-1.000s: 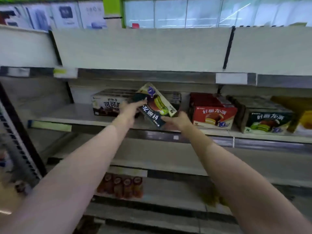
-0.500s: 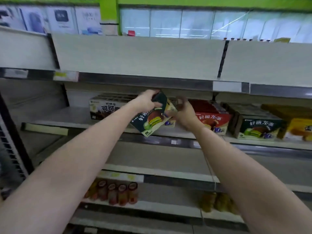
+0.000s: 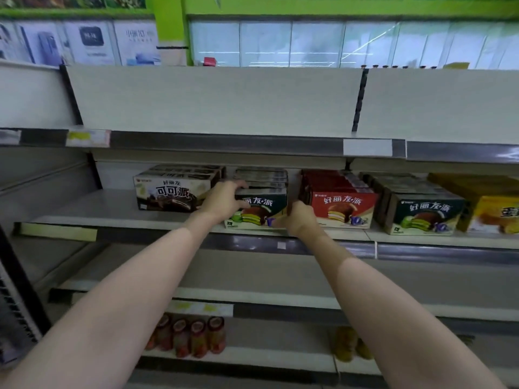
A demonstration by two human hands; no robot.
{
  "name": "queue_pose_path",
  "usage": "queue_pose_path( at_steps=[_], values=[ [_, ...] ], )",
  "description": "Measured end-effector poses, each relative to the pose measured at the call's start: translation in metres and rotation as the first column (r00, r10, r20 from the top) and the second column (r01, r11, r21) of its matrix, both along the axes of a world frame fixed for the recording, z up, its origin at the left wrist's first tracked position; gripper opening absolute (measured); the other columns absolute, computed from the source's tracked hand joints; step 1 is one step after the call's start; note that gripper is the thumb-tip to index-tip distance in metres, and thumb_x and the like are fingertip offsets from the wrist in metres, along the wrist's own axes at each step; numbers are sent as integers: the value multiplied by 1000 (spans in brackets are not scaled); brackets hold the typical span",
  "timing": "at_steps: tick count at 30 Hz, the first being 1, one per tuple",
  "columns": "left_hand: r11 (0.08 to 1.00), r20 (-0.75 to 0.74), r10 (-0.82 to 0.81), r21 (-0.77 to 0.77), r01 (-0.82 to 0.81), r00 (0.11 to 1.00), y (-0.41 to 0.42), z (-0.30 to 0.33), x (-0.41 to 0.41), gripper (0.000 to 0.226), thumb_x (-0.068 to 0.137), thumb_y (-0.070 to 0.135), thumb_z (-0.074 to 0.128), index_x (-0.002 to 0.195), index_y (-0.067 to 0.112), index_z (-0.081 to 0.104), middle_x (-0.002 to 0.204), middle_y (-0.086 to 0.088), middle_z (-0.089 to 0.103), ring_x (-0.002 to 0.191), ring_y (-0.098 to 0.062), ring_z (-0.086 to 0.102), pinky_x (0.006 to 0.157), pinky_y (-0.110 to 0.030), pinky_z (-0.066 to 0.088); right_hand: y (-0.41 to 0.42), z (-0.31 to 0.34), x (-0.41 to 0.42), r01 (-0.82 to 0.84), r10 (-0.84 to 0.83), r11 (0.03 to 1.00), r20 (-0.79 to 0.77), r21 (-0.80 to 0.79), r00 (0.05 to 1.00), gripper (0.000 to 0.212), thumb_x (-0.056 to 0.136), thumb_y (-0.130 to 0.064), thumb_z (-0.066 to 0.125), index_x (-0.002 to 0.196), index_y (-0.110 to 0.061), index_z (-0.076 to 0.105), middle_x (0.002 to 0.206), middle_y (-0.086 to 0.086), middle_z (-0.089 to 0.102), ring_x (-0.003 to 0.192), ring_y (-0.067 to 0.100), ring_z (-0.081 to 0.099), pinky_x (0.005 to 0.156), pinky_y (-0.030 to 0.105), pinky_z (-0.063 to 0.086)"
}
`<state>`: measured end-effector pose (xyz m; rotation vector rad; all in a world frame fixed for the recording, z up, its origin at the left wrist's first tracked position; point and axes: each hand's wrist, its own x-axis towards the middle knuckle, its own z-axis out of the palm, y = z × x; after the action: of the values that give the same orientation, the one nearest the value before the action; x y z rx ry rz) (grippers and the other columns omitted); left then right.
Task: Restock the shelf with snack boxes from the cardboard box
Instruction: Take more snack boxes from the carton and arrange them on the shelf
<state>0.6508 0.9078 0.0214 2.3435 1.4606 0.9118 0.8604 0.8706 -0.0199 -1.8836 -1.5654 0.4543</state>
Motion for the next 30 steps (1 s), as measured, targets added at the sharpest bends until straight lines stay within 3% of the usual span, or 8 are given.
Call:
queue_pose_path(
  at_steps=[5,10,15,17,19,23,26,30],
  values=[
    [996,-12,72,62,-72,997,12,-20,-1,67,77,27,84,137,20,56,145,-14,49,134,-32,45,112,-43,38,12,-11,-2,48,-48,999,0,2,999,58,77,-35,84,121,-4,62,116,15,69,106,33,64,89,37,54],
    [984,-30,114,145,-109,993,22,-39,3,70,83,16,78,146,20,46,156,-13,27,140,-34,36,115,-42,35,21,-16,-10,75,-76,997,38,27,996,57,80,-34,81,124,-5,57,118,15,67,106,32,64,86,36,54],
    [962,-75,172,227,-151,982,32,-54,5,74,86,18,74,150,26,39,158,-8,29,147,-33,22,115,-51,33,25,-21,-14,91,-93,995,35,50,995,66,84,-26,78,137,-9,41,131,20,55,117,37,57,95,39,49],
    [957,-18,169,241,-160,985,33,-60,7,77,85,16,75,151,31,37,162,-7,20,149,-33,14,120,-49,25,28,-20,-13,92,-93,995,17,42,996,67,84,-23,77,138,-8,40,135,20,50,120,35,54,98,38,46],
    [979,157,93,164,-119,983,36,-64,8,88,82,7,77,153,31,30,164,-7,15,149,-29,19,120,-40,24,30,-20,-11,90,-90,995,-11,45,996,67,84,-21,77,138,-8,39,138,19,47,123,34,52,101,36,43],
    [994,406,109,-65,-91,907,41,-61,7,107,74,5,84,156,18,17,147,-12,48,134,-27,46,109,-35,38,33,-21,-9,43,-40,997,-48,71,998,67,84,-19,76,139,-9,40,131,16,57,120,32,55,98,32,45],
    [987,404,144,-126,-101,903,43,-60,5,91,74,9,85,148,10,31,133,-14,60,123,-30,57,96,-27,43,31,-21,-7,14,-8,996,-63,89,998,65,86,-20,75,141,-12,41,129,12,61,119,31,57,96,29,45],
    [988,375,139,-119,-101,917,42,-64,3,88,79,14,82,148,9,29,134,-15,59,122,-31,57,92,-26,42,28,-22,-6,-2,7,996,-62,91,998,63,88,-20,72,142,-11,40,132,14,60,122,33,55,98,32,44]
  ],
)
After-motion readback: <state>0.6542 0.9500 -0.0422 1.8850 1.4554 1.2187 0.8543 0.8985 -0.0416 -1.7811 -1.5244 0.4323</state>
